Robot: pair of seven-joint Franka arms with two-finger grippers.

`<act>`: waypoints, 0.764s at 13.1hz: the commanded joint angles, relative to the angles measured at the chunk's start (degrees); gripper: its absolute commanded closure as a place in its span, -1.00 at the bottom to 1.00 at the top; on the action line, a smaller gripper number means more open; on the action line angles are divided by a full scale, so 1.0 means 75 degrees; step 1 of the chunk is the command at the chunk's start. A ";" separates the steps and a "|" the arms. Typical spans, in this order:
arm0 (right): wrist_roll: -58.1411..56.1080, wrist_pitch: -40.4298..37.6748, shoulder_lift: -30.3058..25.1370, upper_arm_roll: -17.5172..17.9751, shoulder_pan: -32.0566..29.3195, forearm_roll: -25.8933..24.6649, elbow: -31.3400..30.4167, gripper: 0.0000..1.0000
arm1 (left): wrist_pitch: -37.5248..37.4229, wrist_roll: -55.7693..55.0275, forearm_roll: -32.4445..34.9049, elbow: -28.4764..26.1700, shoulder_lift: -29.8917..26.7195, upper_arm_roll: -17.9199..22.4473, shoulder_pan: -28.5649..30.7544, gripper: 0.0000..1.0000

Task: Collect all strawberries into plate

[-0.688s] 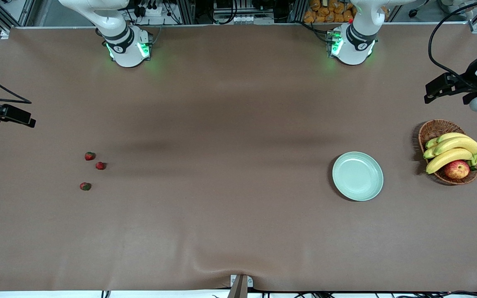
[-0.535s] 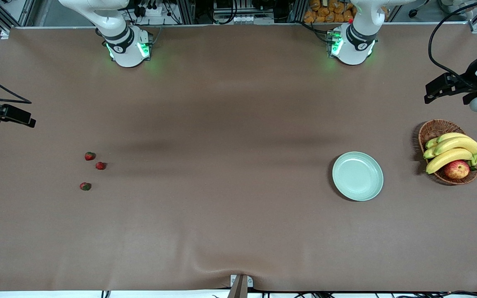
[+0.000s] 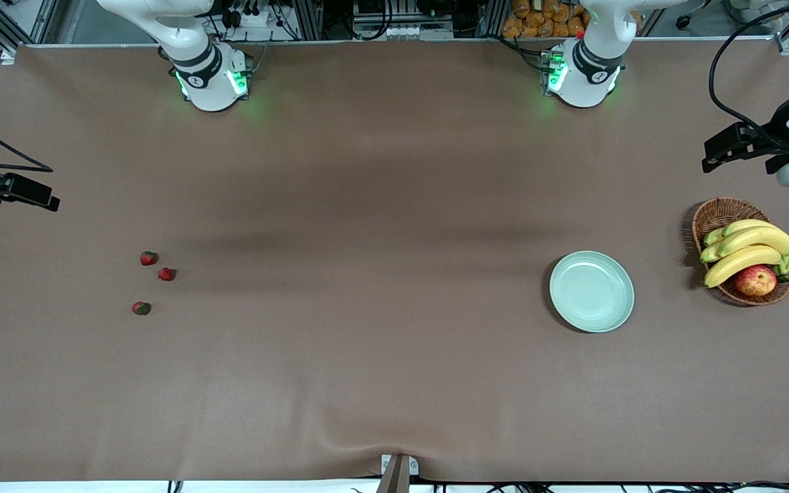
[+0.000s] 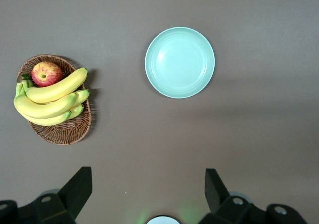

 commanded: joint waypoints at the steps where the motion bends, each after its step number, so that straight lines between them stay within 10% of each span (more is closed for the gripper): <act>1: -0.0057 0.0585 0.0615 -0.0103 0.0050 -0.0060 -0.0239 -1.00 | -0.0175 -0.0075 -0.0131 0.0134 0.0076 0.0039 0.0006 -1.00; 10: -0.0092 0.5165 0.3661 -0.0103 -0.0232 -0.0060 -0.1050 -1.00 | -0.0164 -0.0110 -0.0131 0.0110 0.0111 0.0027 -0.0017 -1.00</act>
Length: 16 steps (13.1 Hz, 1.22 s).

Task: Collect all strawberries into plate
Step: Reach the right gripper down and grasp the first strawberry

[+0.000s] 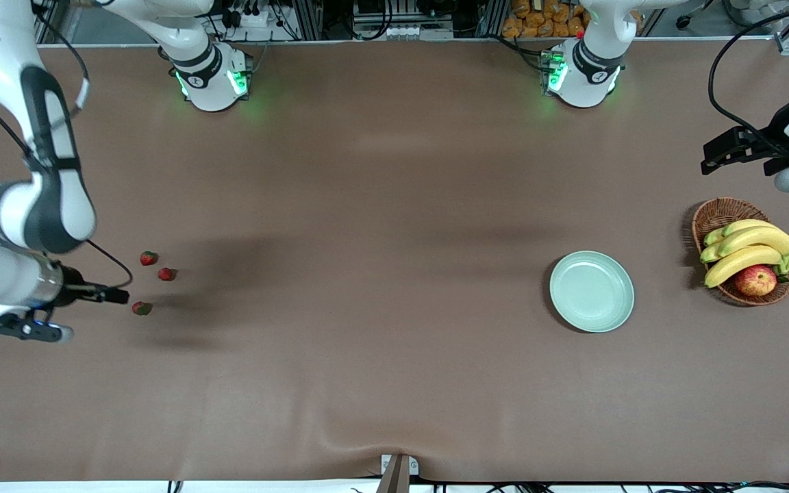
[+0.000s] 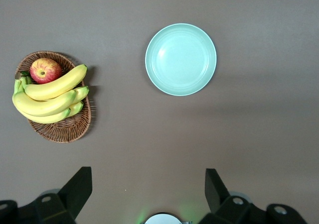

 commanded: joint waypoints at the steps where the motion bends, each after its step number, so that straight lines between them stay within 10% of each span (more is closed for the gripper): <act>1: -0.0184 0.0963 0.0816 0.0037 -0.0152 -0.0058 0.0076 -1.00 | -0.0136 -0.0261 -0.0142 0.0130 0.0035 -0.0025 -0.0033 -1.00; 8: -0.0525 0.1225 0.1464 0.0037 -0.0270 -0.0035 0.0064 -0.68 | -0.0136 -0.0520 -0.0131 0.0142 0.0034 -0.0060 -0.0045 -1.00; 12: -0.0536 0.0757 0.1463 0.0037 -0.0258 -0.0023 0.0017 -0.11 | -0.0124 -0.0508 -0.0142 0.0130 0.0046 -0.0072 -0.0092 -1.00; 16: -0.0536 0.0615 0.1452 0.0037 -0.0246 0.0047 0.0087 0.87 | -0.0124 -0.0520 -0.0142 0.0095 0.0058 -0.0119 -0.0092 -1.00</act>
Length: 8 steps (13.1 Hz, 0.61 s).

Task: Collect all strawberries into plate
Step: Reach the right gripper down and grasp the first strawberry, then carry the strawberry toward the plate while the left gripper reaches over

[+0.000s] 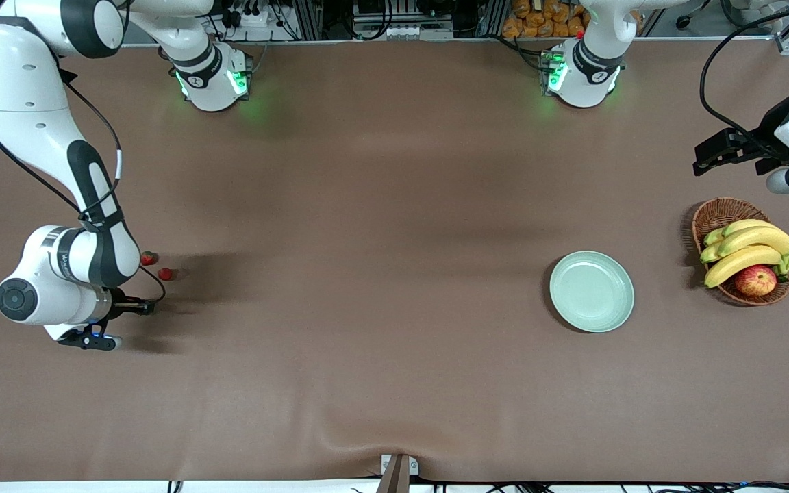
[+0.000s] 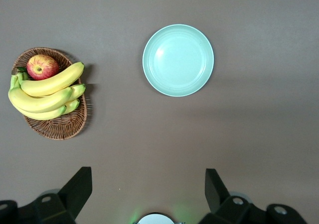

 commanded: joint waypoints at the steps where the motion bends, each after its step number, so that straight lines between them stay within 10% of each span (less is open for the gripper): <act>1: -0.0072 -0.0060 -0.0032 0.0084 -0.0016 0.0068 0.0228 1.00 | -0.0124 -0.0098 -0.0142 0.0085 0.0076 -0.0023 -0.0005 -1.00; 4: -0.0037 -0.0072 -0.0114 0.0259 0.0253 0.0441 0.0908 1.00 | -0.0112 -0.0098 -0.0142 0.0015 0.0123 -0.0023 0.0018 -1.00; 8: 0.0605 -0.0223 -0.0442 0.0272 0.1679 0.2969 0.1038 1.00 | 0.0005 -0.0098 -0.0154 -0.0079 0.0158 -0.0023 0.0006 -1.00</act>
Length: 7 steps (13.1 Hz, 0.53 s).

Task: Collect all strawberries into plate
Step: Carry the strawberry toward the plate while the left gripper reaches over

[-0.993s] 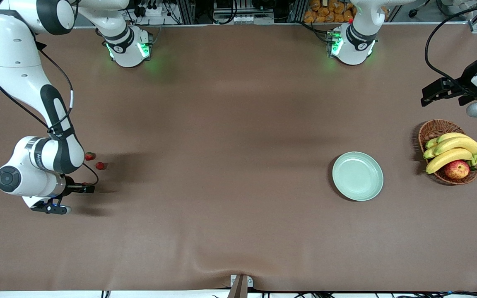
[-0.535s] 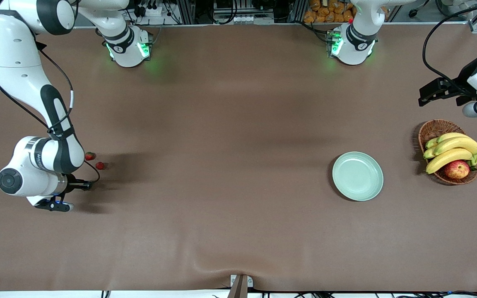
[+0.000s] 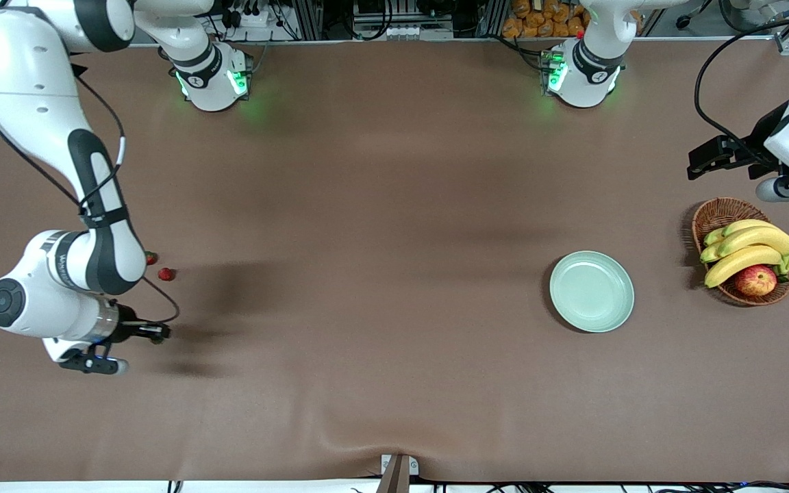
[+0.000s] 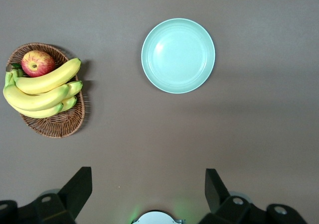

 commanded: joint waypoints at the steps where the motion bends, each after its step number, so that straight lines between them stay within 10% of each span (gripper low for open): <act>1: 0.0679 -0.0241 -0.0203 -0.0053 0.1179 0.1164 -0.0073 1.00 | 0.0017 -0.0098 -0.0154 0.0004 0.0031 -0.0015 0.0005 -1.00; 7: 0.0751 0.0282 0.0136 -0.0065 0.3969 0.3306 -0.0085 1.00 | 0.0741 -0.0109 -0.0212 -0.0697 0.0043 -0.0015 0.0040 -1.00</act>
